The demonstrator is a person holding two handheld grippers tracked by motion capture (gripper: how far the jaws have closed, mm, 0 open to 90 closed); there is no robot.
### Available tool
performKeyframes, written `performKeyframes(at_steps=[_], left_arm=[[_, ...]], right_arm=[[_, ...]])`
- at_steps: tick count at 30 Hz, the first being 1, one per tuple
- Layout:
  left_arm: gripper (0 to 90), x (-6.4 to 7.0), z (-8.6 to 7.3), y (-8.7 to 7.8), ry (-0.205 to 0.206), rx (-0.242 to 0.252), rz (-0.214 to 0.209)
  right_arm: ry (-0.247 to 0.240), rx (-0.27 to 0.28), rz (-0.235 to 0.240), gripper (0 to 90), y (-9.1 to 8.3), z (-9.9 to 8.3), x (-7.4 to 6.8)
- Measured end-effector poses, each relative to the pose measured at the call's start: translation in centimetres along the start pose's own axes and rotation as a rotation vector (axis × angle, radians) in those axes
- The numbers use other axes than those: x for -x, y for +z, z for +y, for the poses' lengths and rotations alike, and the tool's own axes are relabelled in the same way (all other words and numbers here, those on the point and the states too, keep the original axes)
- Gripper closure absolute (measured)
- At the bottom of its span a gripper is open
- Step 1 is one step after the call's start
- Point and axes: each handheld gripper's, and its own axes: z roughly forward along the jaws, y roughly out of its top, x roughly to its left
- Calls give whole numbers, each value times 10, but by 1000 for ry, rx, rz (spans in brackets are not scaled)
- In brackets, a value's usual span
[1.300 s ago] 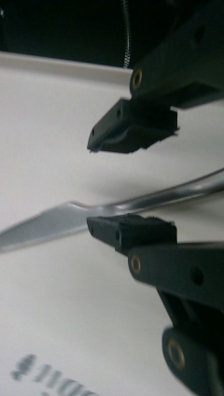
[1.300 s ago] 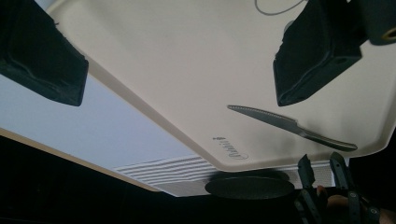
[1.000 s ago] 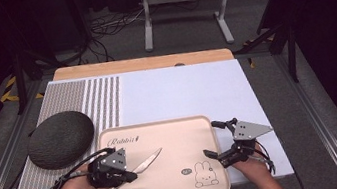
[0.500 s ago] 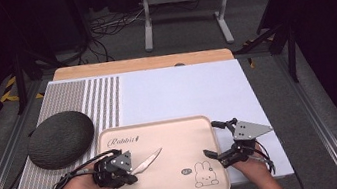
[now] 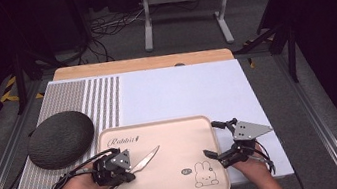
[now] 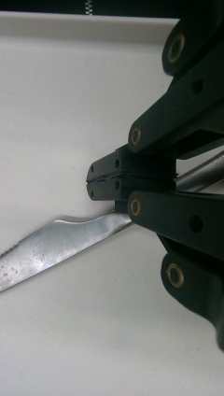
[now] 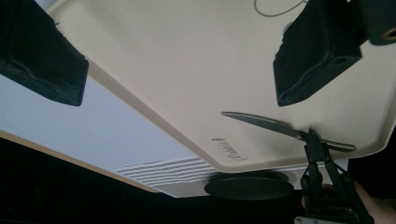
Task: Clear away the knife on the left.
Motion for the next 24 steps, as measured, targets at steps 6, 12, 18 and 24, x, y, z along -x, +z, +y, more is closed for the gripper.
performKeyframes(at_steps=[6, 12, 18, 24], left_arm=[[898, -4, -4, -3, -28, -5, 7], [899, -8, -12, -6, -57, 11, 20], [899, -11, -22, -10, -91, 25, 34], [899, -13, -28, -13, -113, 29, 43]], right_arm=[[0, -1, 0, 38, 0, 0, 0], [-3, -2, -1, 38, 0, 0, 0], [-2, -1, -1, 39, 0, 0, 0], [-2, -1, 0, 38, 0, 0, 0]])
